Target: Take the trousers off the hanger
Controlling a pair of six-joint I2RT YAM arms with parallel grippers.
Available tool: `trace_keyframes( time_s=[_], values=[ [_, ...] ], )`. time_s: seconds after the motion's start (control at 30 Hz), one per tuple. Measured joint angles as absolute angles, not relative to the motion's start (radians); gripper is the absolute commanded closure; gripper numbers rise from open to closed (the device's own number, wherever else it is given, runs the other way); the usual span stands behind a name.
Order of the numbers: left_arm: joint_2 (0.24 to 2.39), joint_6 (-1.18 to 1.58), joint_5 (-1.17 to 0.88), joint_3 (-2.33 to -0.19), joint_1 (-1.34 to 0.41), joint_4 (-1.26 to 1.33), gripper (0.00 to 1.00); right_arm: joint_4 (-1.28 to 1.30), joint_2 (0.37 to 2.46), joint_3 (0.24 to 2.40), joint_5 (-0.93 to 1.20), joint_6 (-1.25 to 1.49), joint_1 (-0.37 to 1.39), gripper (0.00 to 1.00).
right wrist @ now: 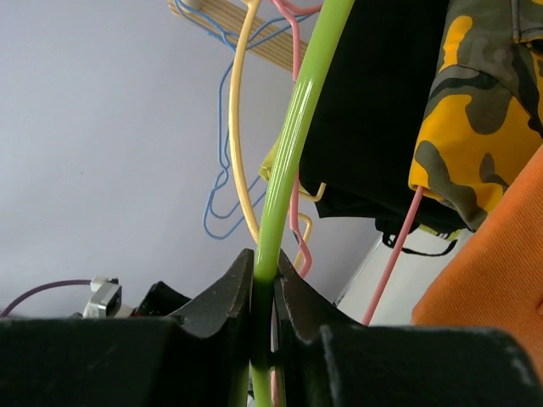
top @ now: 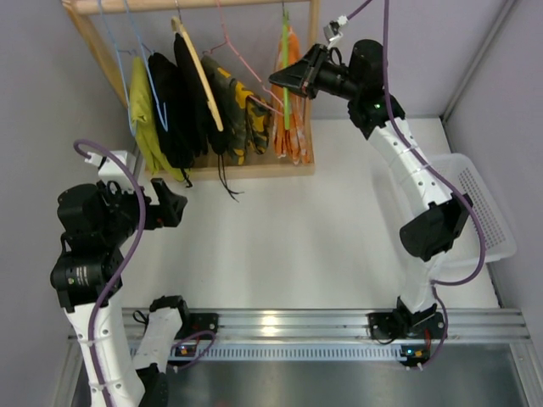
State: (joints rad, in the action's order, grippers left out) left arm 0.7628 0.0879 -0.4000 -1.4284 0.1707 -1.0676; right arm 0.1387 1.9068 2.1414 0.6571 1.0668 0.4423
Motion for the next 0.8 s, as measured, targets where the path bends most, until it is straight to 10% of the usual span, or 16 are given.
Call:
trace_keyframes(
  time_s=[0.8],
  values=[
    [0.768,0.127,-0.483,-1.430,0.171,-0.966,0.01,0.051,1.934,2.203,0.754,1.216,0.407,1.00]
  ],
)
